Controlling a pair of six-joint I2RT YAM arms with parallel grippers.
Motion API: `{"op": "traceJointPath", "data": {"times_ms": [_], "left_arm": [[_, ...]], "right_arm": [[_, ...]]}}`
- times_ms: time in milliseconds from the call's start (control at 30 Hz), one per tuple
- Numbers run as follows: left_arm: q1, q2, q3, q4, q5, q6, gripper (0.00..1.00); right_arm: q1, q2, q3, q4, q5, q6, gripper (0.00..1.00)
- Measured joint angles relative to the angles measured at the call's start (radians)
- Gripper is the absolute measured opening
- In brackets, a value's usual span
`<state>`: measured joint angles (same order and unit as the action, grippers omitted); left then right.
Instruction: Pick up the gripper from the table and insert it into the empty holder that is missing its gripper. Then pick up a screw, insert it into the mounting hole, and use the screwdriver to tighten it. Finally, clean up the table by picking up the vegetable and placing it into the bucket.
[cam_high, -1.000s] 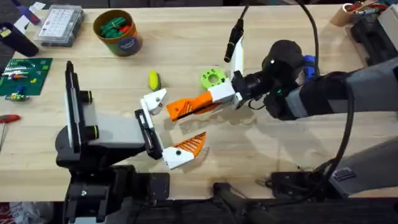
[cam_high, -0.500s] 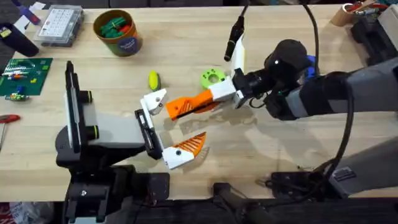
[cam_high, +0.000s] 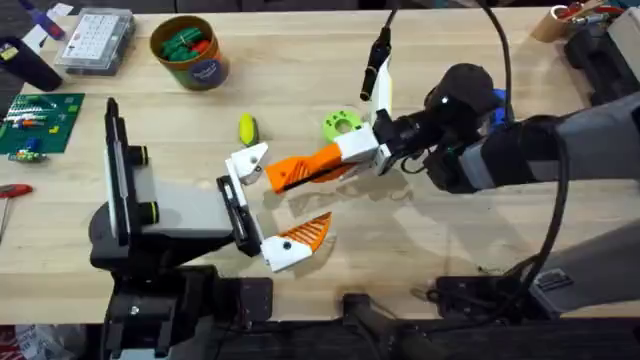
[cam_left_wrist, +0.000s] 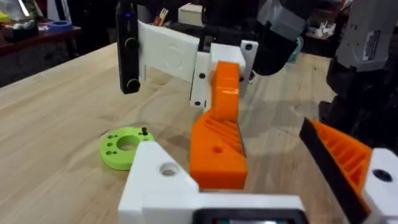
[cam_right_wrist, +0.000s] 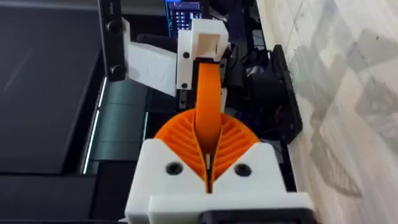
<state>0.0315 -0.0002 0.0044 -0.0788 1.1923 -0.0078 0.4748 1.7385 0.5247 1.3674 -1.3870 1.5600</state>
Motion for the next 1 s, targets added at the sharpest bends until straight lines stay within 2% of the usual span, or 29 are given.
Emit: {"op": "traceJointPath", "data": {"times_ms": [367, 1000], "left_arm": [[0.000, 0.000, 0.000, 0.000, 0.000, 0.000, 0.983], [0.000, 0.000, 0.000, 0.000, -0.001, 0.000, 0.983]], "right_arm": [[0.019, 0.000, 0.000, 0.054, 0.029, 0.011, 0.014], [0.042, 0.000, 0.000, -0.014, 0.063, 0.004, 0.014]]}}
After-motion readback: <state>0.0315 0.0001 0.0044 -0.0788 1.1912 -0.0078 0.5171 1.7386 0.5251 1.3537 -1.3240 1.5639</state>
